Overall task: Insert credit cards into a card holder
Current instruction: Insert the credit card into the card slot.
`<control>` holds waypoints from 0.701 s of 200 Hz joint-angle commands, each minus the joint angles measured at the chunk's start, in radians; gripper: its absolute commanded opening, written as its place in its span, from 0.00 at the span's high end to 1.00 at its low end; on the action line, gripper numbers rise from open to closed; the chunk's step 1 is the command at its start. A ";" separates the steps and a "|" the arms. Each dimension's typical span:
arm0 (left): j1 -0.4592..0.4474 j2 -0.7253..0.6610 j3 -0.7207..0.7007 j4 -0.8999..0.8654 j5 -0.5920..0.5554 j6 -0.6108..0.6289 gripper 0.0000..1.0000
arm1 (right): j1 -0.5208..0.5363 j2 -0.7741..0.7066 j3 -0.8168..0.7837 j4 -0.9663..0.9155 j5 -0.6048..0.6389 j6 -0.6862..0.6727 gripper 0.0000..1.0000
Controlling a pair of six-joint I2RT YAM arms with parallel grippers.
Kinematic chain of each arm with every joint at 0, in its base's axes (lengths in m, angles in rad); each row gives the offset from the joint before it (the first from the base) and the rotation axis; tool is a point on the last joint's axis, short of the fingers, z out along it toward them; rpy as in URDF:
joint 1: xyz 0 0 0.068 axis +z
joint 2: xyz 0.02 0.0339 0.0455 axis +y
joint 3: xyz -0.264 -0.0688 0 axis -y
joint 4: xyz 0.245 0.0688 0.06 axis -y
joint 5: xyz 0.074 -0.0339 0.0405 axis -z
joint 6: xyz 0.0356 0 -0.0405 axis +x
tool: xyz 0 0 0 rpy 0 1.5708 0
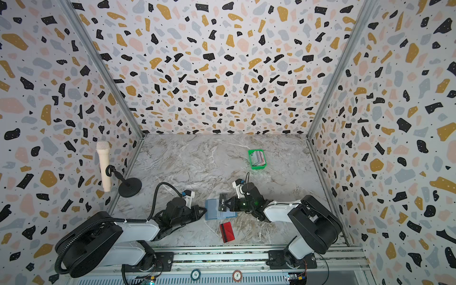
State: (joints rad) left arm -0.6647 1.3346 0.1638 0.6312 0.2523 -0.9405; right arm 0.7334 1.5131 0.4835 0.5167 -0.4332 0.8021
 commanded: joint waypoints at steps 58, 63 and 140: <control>-0.012 0.035 -0.024 0.086 0.021 -0.027 1.00 | 0.003 0.032 -0.001 0.071 -0.089 0.073 1.00; -0.012 0.034 -0.026 0.089 0.021 -0.029 1.00 | 0.003 0.030 -0.002 0.074 -0.095 0.077 1.00; -0.012 0.009 -0.037 0.082 0.021 -0.037 1.00 | -0.008 0.050 0.002 -0.043 -0.136 0.078 1.00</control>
State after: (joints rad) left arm -0.6708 1.3560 0.1406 0.6823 0.2649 -0.9768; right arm 0.7326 1.5509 0.4831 0.5224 -0.5396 0.8852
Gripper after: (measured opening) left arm 0.046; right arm 0.047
